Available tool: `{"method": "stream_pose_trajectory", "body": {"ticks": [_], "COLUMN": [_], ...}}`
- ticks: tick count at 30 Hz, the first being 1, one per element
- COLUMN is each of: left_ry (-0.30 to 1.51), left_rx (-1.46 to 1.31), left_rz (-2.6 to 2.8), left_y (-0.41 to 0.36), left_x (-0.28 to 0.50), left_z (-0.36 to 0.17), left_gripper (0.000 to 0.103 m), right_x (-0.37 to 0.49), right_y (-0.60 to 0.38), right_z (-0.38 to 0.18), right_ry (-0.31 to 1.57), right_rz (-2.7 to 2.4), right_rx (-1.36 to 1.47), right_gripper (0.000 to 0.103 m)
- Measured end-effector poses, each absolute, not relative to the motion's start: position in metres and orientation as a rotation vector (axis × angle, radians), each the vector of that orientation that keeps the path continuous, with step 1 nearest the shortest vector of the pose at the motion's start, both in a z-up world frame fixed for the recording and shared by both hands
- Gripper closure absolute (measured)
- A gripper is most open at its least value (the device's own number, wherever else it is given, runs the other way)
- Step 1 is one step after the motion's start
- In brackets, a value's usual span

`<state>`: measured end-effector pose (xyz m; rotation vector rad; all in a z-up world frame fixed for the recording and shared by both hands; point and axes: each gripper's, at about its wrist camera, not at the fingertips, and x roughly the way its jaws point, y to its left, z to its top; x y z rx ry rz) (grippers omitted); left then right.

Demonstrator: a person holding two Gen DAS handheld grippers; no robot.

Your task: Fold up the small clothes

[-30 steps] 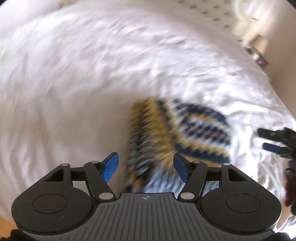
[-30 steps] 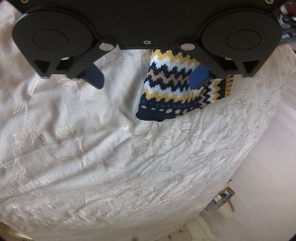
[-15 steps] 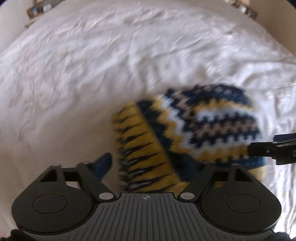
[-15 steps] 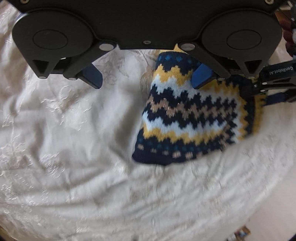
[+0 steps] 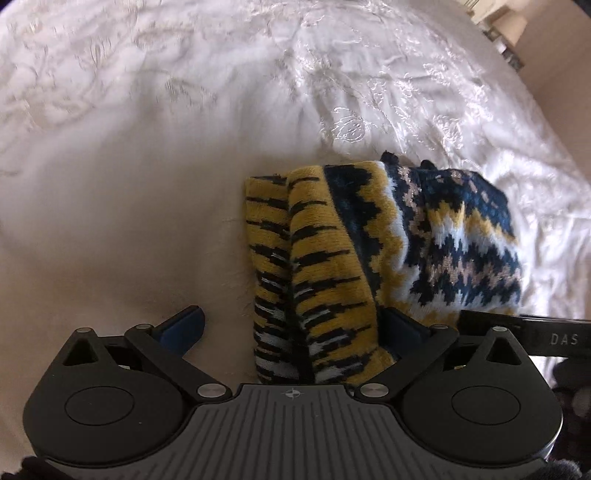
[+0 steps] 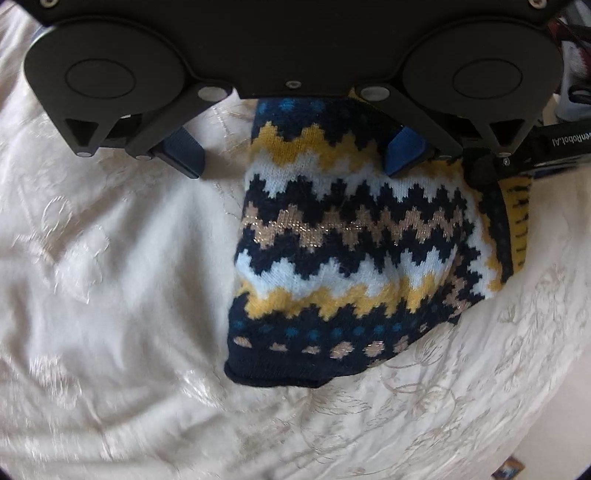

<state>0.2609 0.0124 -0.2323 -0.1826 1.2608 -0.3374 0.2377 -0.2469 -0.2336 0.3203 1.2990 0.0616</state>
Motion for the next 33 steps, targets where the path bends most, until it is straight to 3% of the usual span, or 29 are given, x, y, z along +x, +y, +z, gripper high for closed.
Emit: {"method": "stream_pose_trajectory", "body": {"ticks": [10, 14, 16, 21, 26, 33], "left_ry": [1.162, 1.218, 1.247, 1.146, 1.012, 0.979], "left_rx": [-0.307, -0.305, -0.296, -0.124, 0.054, 0.068], "left_rz": [-0.405, -0.417, -0.395, -0.312, -0.224, -0.080], "left_y": [0.031, 0.032, 0.033, 0.025, 0.010, -0.009], "left_x": [0.251, 0.259, 0.266, 0.258, 0.240, 0.220], "left_z": [-0.237, -0.231, -0.224, -0.182, -0.130, -0.091], "left_gripper": [0.001, 0.002, 0.013, 0.025, 0.026, 0.026], "right_x": [0.227, 0.231, 0.233, 0.222, 0.199, 0.175], "right_y": [-0.259, -0.266, -0.267, -0.260, -0.257, -0.250], "right_z": [-0.239, -0.240, -0.238, -0.215, -0.180, -0.131], "right_ry": [1.270, 1.300, 1.305, 1.239, 1.133, 1.034], "right_rz": [0.091, 0.092, 0.086, 0.030, -0.023, -0.075], "right_rx": [0.442, 0.491, 0.498, 0.433, 0.344, 0.219], "right_gripper": [0.000, 0.000, 0.001, 0.001, 0.001, 0.001]}}
